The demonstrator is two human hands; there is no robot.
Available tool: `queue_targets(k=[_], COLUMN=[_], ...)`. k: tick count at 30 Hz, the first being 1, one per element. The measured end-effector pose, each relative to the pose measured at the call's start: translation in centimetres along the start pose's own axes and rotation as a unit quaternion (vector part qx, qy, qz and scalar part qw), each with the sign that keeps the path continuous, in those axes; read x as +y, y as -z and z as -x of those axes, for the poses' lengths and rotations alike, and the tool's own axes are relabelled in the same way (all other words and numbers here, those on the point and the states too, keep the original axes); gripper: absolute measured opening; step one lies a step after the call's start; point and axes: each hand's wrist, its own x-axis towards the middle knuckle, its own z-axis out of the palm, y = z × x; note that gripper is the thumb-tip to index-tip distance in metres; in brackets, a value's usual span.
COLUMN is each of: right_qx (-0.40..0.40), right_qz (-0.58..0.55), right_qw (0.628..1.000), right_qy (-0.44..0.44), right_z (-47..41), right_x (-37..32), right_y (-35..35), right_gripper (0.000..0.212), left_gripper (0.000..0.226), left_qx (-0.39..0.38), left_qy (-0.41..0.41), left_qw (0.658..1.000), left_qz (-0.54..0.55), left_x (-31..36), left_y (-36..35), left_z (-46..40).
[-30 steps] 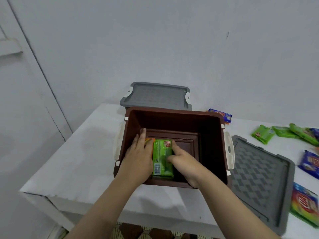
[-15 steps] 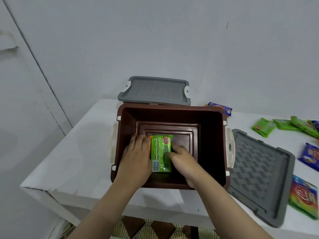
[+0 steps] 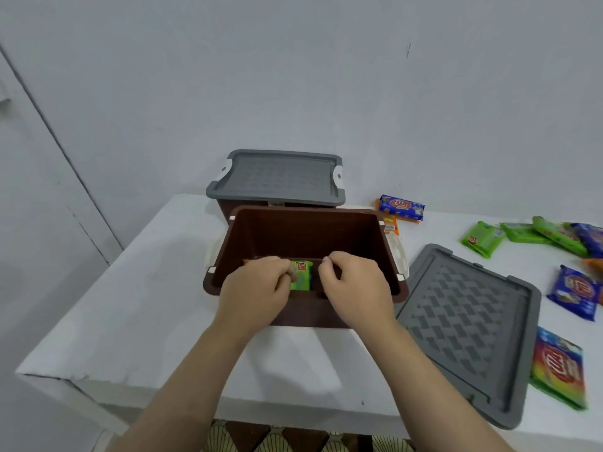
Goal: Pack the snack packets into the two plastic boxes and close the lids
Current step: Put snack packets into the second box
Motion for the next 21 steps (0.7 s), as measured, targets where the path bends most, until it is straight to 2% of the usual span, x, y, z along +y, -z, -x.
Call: queue_targets(k=[4, 9, 12, 15, 18, 21], right_qx=[0.085, 0.205, 0.248, 0.243, 0.244, 0.243], right_qz=[-0.150, -0.253, -0.271, -0.265, -0.246, -0.211], right_qw=[0.985, 0.945, 0.930, 0.933, 0.937, 0.944], right_qy=[0.015, 0.002, -0.022, -0.032, -0.050, -0.071], right_z=[0.6, 0.6, -0.4, -1.5, -3.0, -4.5], right_x=[0.7, 3.3, 6.0, 9.5, 13.5, 17.8], right_y=[0.8, 3.0, 5.2, 7.8, 10.6, 12.8], right_gripper=[0.037, 0.037, 0.037, 0.035, 0.034, 0.034], left_gripper=[0.016, 0.016, 0.017, 0.016, 0.016, 0.029], left_qx=[0.029, 0.034, 0.049, 0.046, 0.004, -0.034], left_qy=[-0.045, -0.089, -0.093, -0.091, -0.061, -0.018], left_qw=[0.998, 0.985, 0.976, 0.972, 0.981, 0.992], left_qz=[0.042, 0.141, 0.192, 0.214, 0.183, 0.121], left_x=[2.8, 8.1, 11.5, 15.3, 18.9, 21.3], left_y=[-1.2, -3.4, -4.9, -7.0, -9.9, -13.8], left_z=[-0.7, -2.6, -4.2, -6.3, -8.9, -11.0])
